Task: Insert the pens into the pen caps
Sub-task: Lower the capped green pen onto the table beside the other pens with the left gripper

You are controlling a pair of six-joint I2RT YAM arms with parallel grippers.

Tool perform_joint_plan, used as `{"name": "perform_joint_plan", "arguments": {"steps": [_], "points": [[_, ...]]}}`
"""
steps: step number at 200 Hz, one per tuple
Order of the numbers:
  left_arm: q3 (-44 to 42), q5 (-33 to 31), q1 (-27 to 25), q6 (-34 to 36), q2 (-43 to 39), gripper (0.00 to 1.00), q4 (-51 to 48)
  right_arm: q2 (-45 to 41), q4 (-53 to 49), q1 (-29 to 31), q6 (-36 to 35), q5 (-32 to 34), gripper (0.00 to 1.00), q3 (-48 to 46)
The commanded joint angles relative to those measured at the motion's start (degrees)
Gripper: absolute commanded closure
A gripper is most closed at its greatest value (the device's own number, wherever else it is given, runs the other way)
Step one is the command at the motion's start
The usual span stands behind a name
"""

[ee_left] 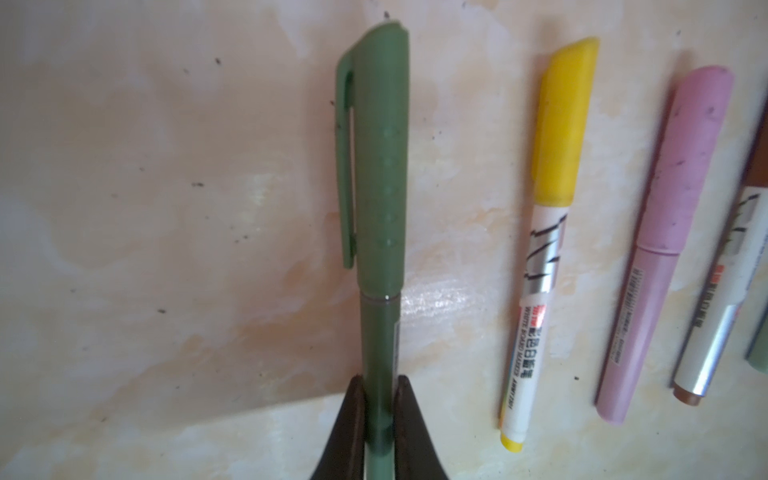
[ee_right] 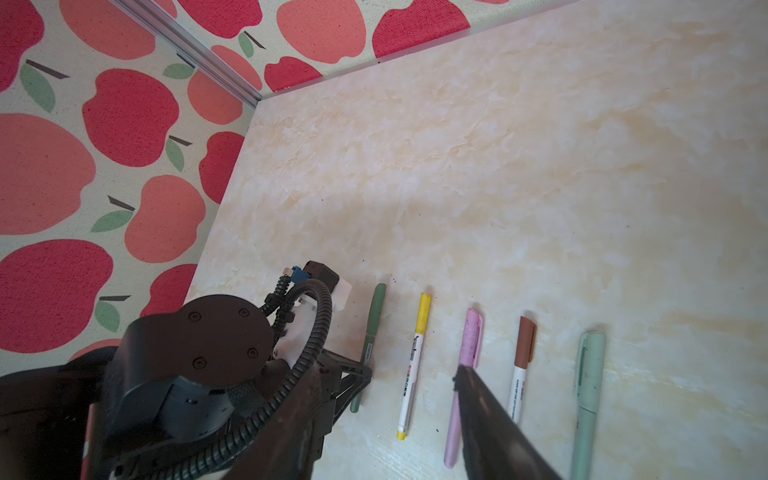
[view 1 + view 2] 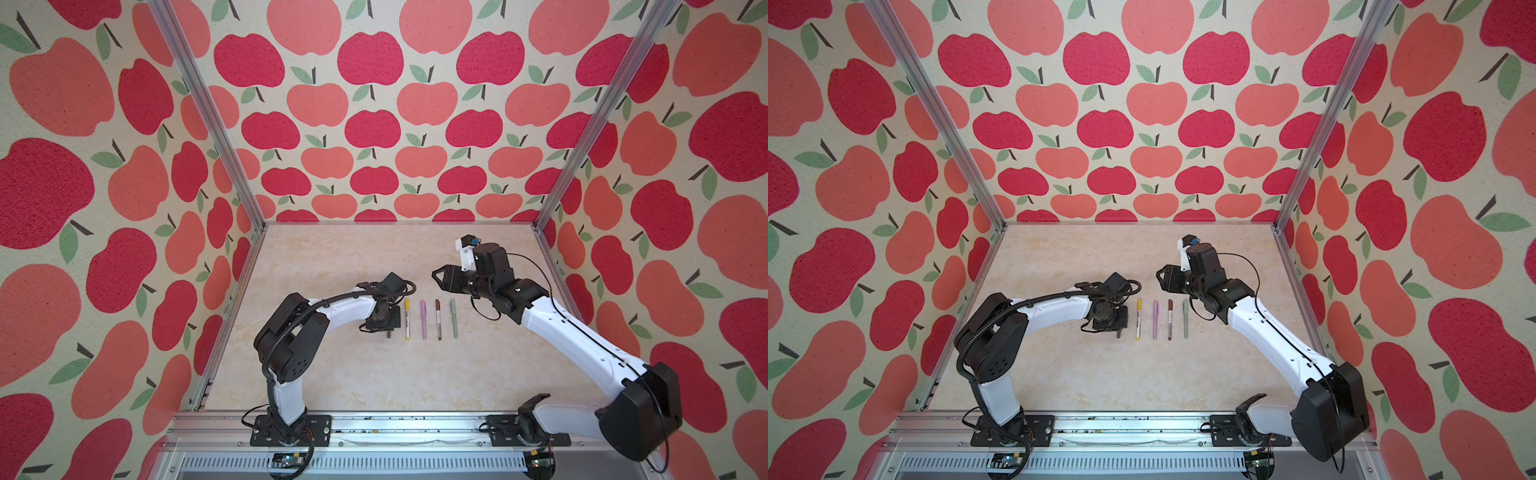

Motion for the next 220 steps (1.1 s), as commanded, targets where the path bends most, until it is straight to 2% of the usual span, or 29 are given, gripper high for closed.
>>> {"name": "perform_joint_plan", "arguments": {"steps": [1,116,220], "points": [[1.4,-0.2,-0.4,-1.1,1.2,1.00,-1.9,-1.4,1.3,-0.4,0.9,-0.8,0.45,-0.8],[1.8,0.3,-0.4,-0.9,2.0,0.93,-1.9,-2.9,1.3,-0.7,0.7,-0.7,0.45,-1.2],[1.9,-0.2,-0.5,-0.8,1.9,0.76,-2.2,-3.7,1.9,-1.2,0.9,-1.1,0.45,-2.1]]}}
